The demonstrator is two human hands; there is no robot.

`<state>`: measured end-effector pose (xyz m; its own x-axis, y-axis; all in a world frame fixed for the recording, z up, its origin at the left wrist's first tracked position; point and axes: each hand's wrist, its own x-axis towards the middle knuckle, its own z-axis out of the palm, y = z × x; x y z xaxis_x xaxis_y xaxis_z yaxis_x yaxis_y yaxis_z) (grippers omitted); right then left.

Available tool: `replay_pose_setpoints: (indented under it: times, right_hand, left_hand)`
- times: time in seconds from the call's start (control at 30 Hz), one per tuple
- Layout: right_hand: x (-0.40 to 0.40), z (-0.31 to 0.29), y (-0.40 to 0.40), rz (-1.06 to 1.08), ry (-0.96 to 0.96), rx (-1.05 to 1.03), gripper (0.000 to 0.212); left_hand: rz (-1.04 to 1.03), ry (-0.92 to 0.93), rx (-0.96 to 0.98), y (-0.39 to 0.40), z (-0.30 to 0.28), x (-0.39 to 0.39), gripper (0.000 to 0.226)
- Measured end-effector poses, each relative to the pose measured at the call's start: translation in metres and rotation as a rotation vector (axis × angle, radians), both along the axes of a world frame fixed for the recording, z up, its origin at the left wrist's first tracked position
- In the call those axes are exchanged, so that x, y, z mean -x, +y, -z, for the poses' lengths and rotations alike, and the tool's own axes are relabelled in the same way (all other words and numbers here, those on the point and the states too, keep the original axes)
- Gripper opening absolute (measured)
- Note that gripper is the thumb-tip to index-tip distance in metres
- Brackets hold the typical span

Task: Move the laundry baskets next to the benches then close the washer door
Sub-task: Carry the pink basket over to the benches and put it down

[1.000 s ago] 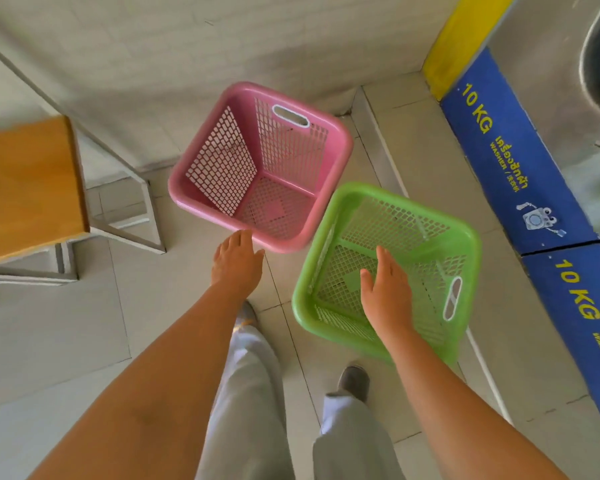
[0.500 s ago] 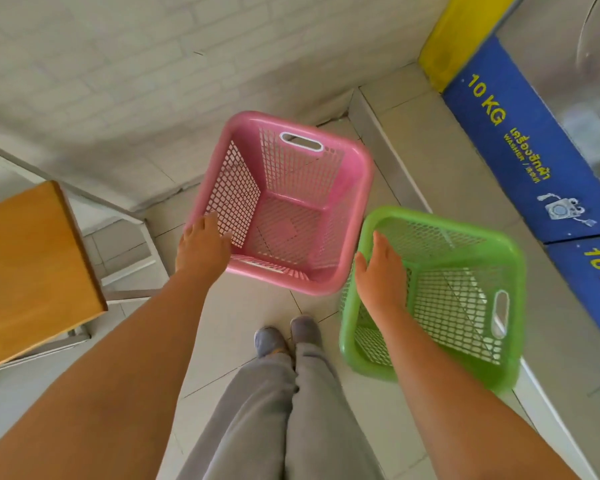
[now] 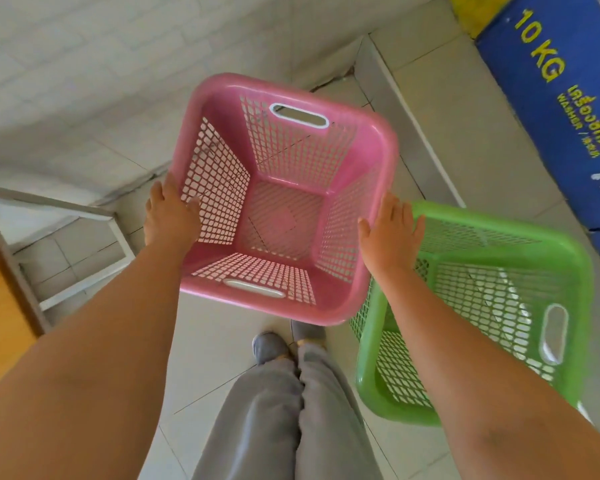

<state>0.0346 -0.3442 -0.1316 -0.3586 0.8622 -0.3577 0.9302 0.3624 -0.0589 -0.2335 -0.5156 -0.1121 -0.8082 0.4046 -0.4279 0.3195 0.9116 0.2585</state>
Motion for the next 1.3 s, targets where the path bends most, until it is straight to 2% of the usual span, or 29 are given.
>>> replay_pose_setpoints:
  times: [0.13, 0.3, 0.4, 0.57, 0.73, 0.9, 1.1, 1.3]
  right_hand:
    - [0.008, 0.030, 0.004, 0.059, -0.039, -0.013, 0.072]
    - [0.008, 0.048, -0.004, 0.073, 0.020, -0.125, 0.081]
    - [0.008, 0.051, -0.005, 0.091, 0.081, -0.162, 0.081]
    - [0.015, 0.039, -0.012, 0.048, 0.185, -0.180, 0.078]
    - [0.018, -0.003, -0.024, 0.003, 0.338, -0.161, 0.077]
    - [0.006, -0.069, -0.049, 0.048, 0.509, -0.028, 0.072]
    - [-0.016, -0.148, -0.078, 0.027, 0.537, 0.022, 0.070]
    - [-0.032, -0.202, -0.100, -0.066, 0.546, 0.041, 0.072]
  left_hand:
    - [-0.020, -0.005, 0.027, 0.004, 0.032, 0.018, 0.069]
    - [0.032, 0.030, -0.004, -0.008, 0.051, 0.033, 0.070]
    - [0.052, 0.073, -0.033, -0.017, 0.052, 0.031, 0.069]
    - [-0.068, 0.104, -0.041, -0.044, 0.035, 0.015, 0.064]
    - [-0.132, 0.142, -0.021, -0.077, -0.013, 0.005, 0.061]
    - [-0.183, 0.136, -0.029, -0.098, -0.085, -0.017, 0.060]
    - [-0.213, 0.159, -0.061, -0.142, -0.155, -0.051, 0.063]
    - [-0.353, 0.191, -0.084, -0.190, -0.204, -0.098, 0.066]
